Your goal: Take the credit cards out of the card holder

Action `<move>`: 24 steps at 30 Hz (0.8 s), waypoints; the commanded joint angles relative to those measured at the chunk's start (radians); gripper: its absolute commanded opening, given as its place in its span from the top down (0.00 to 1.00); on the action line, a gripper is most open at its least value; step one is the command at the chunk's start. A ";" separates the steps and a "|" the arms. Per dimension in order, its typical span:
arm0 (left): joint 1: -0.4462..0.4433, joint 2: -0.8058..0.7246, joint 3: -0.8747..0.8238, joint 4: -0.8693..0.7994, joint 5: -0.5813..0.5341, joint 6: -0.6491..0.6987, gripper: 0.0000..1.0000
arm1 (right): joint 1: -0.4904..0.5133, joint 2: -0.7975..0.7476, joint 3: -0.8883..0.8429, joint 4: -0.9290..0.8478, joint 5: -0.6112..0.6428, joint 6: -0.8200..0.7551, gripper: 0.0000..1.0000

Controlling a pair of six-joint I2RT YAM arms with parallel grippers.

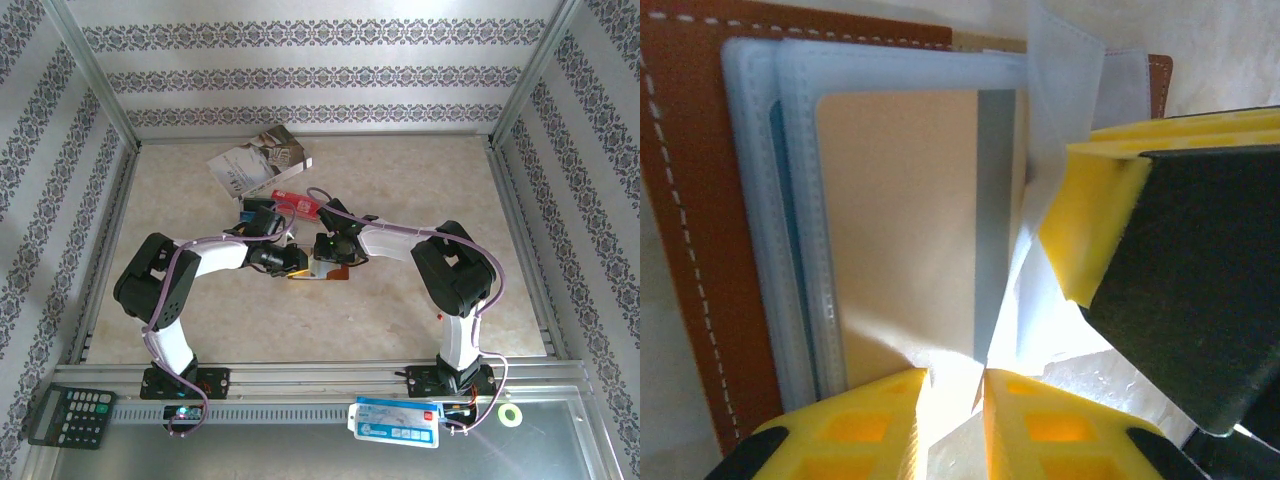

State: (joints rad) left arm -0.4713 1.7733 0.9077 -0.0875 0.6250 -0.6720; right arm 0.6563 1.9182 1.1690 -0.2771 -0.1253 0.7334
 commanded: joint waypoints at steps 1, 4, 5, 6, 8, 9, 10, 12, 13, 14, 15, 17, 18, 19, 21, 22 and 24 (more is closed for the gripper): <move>-0.012 0.021 0.023 0.030 0.004 -0.011 0.80 | -0.008 -0.012 -0.018 -0.023 -0.007 0.003 0.76; -0.012 0.031 0.037 0.031 0.009 -0.001 0.82 | -0.013 -0.025 -0.016 -0.017 -0.032 0.006 0.75; -0.012 0.037 0.045 0.027 0.014 0.007 0.82 | -0.018 -0.030 -0.015 -0.014 -0.048 0.010 0.75; -0.012 0.043 0.055 0.021 0.017 0.012 0.82 | -0.020 -0.034 -0.014 -0.010 -0.065 0.015 0.75; -0.012 0.053 0.065 0.021 0.024 0.015 0.82 | -0.025 -0.053 -0.017 0.001 -0.085 0.023 0.73; -0.012 0.056 0.069 0.022 0.028 0.016 0.82 | -0.028 -0.065 -0.019 0.004 -0.089 0.027 0.73; -0.012 0.057 0.071 0.024 0.034 0.016 0.82 | -0.030 -0.079 -0.024 0.007 -0.089 0.032 0.72; -0.013 0.058 0.075 0.030 0.043 0.014 0.82 | -0.037 -0.115 -0.037 0.011 -0.087 0.039 0.69; -0.012 0.056 0.073 0.034 0.048 0.013 0.82 | -0.041 -0.136 -0.048 0.013 -0.079 0.045 0.68; -0.012 0.055 0.073 0.040 0.055 0.010 0.82 | -0.046 -0.159 -0.060 0.016 -0.069 0.051 0.66; -0.012 0.054 0.071 0.045 0.062 0.007 0.81 | -0.052 -0.179 -0.072 0.020 -0.059 0.056 0.64; -0.013 0.050 0.070 0.061 0.080 -0.003 0.80 | -0.064 -0.228 -0.099 0.025 -0.034 0.069 0.61; -0.013 0.048 0.069 0.071 0.087 -0.009 0.79 | -0.068 -0.247 -0.110 0.026 -0.018 0.074 0.59; -0.014 0.045 0.071 0.082 0.095 -0.017 0.77 | -0.075 -0.268 -0.123 0.023 -0.002 0.081 0.57; -0.019 0.039 0.073 0.097 0.107 -0.030 0.74 | -0.087 -0.307 -0.149 0.025 0.024 0.093 0.56; -0.024 0.032 0.076 0.105 0.108 -0.036 0.72 | -0.092 -0.326 -0.162 0.024 0.036 0.096 0.55; -0.035 0.022 0.081 0.125 0.100 -0.047 0.71 | -0.102 -0.356 -0.184 0.028 0.059 0.106 0.55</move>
State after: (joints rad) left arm -0.4774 1.8225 0.9630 -0.0219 0.7033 -0.6945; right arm 0.5655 1.5986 1.0206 -0.2489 -0.1310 0.8108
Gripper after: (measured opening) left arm 0.285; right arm 0.452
